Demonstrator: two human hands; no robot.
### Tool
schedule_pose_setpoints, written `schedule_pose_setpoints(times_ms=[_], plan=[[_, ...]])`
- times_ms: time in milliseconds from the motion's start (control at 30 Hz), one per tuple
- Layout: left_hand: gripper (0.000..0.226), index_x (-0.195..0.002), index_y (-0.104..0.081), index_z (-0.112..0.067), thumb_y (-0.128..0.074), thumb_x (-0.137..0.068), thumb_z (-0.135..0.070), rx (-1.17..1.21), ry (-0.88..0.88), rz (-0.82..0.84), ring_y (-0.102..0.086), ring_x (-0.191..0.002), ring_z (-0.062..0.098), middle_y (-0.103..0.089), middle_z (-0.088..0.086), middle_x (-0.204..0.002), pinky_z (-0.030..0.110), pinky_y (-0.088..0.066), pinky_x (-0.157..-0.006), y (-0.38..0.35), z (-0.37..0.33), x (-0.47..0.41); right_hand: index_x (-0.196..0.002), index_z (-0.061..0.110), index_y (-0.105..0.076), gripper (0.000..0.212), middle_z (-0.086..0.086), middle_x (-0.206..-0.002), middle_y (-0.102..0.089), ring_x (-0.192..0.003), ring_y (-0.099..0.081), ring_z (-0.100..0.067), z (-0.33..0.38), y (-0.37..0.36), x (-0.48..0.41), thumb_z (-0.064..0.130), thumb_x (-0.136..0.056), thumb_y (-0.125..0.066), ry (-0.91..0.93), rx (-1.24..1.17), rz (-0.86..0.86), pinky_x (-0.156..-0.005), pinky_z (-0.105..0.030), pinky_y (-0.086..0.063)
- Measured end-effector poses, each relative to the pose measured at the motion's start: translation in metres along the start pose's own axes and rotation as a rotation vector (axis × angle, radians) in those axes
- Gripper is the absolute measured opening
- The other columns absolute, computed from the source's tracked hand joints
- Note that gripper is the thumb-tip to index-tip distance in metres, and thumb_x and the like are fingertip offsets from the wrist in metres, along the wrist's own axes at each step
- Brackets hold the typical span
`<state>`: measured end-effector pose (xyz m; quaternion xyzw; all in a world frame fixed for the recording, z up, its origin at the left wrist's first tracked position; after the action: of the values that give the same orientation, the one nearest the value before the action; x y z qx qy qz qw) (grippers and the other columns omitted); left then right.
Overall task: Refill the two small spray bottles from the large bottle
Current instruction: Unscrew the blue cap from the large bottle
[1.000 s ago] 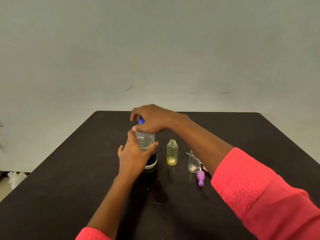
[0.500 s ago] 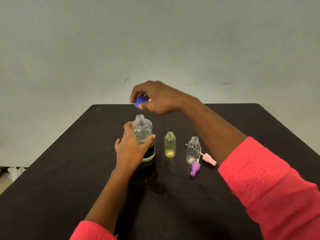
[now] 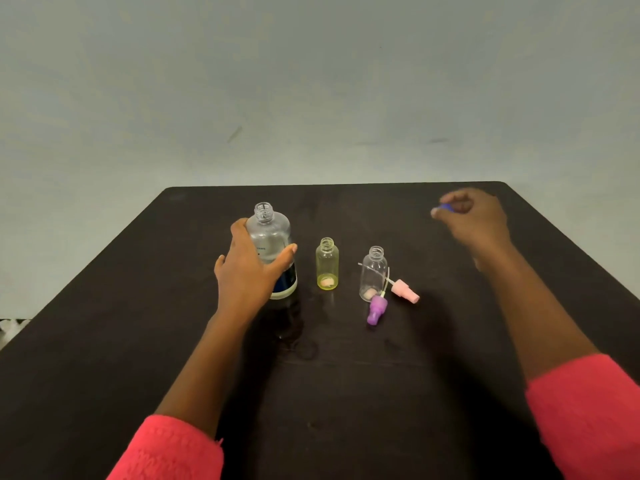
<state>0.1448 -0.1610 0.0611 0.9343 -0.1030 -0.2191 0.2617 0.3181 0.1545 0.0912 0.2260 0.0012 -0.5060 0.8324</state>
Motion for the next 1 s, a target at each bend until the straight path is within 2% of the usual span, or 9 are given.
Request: schedule_pose_setpoints(times_ms=[200,367,600,800,1000], plan=[[0.067,-0.126,-0.030,-0.023,-0.068,-0.078,-0.050,-0.009,-0.010,0.002,-0.053,-0.103,0.015,-0.045,-0.015,-0.112,0.057,-0.036,-0.102,0.000,-0.001,0.000,-0.100,0.013,-0.065,0.021,-0.007,-0.101,-0.067,-0.089,-0.061,-0.017,-0.056,0.009,0.008,0.018,-0.082,-0.073,-0.114,0.107,-0.105,-0.076,-0.026,-0.044],[0.067,-0.127,-0.030,-0.023,-0.068,-0.078,-0.049,-0.009,-0.009,0.004,-0.047,-0.099,0.010,-0.044,-0.016,-0.111,0.057,-0.036,-0.103,0.001,-0.002,0.001,-0.103,0.013,-0.064,0.022,-0.006,-0.102,-0.065,-0.091,-0.059,-0.017,-0.070,0.006,0.012,0.019,-0.083,-0.072,-0.166,0.167,-0.126,-0.078,-0.028,-0.043],[0.067,-0.127,-0.029,-0.024,-0.067,-0.078,-0.050,-0.013,-0.004,0.011,-0.053,-0.106,0.017,-0.044,-0.015,-0.112,0.057,-0.037,-0.103,0.000,0.000,0.000,-0.105,0.012,-0.064,0.023,-0.006,-0.105,-0.063,-0.093,-0.056,-0.017,-0.085,0.006,0.021,0.017,-0.083,-0.071,-0.217,0.223,-0.120,-0.078,-0.027,-0.041],[0.067,-0.127,-0.029,-0.024,-0.068,-0.078,-0.050,-0.007,-0.013,0.001,-0.050,-0.100,0.012,-0.045,-0.015,-0.112,0.058,-0.037,-0.101,0.000,0.000,0.000,-0.093,0.011,-0.066,0.018,-0.006,-0.097,-0.065,-0.087,-0.056,-0.017,-0.092,0.010,0.026,0.017,-0.080,-0.075,-0.223,0.184,-0.109,-0.074,-0.029,-0.042],[0.068,-0.128,-0.028,-0.024,-0.068,-0.078,-0.048,-0.002,-0.011,-0.001,-0.048,-0.100,0.010,-0.043,-0.016,-0.113,0.057,-0.038,-0.102,0.000,0.000,0.001,-0.104,0.011,-0.053,0.036,-0.006,-0.103,-0.057,-0.096,-0.055,-0.021,-0.096,0.009,0.028,0.011,-0.077,-0.076,-0.249,0.173,-0.090,-0.083,-0.035,-0.047]])
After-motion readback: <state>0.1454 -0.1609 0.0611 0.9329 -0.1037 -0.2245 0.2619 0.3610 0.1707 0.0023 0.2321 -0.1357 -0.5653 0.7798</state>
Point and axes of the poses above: each hand's wrist, its own x-axis away from the middle knuckle, its own y-axis out of the back of the hand, z = x × y, the point moved 9 cm from there along -x, towards the middle knuckle
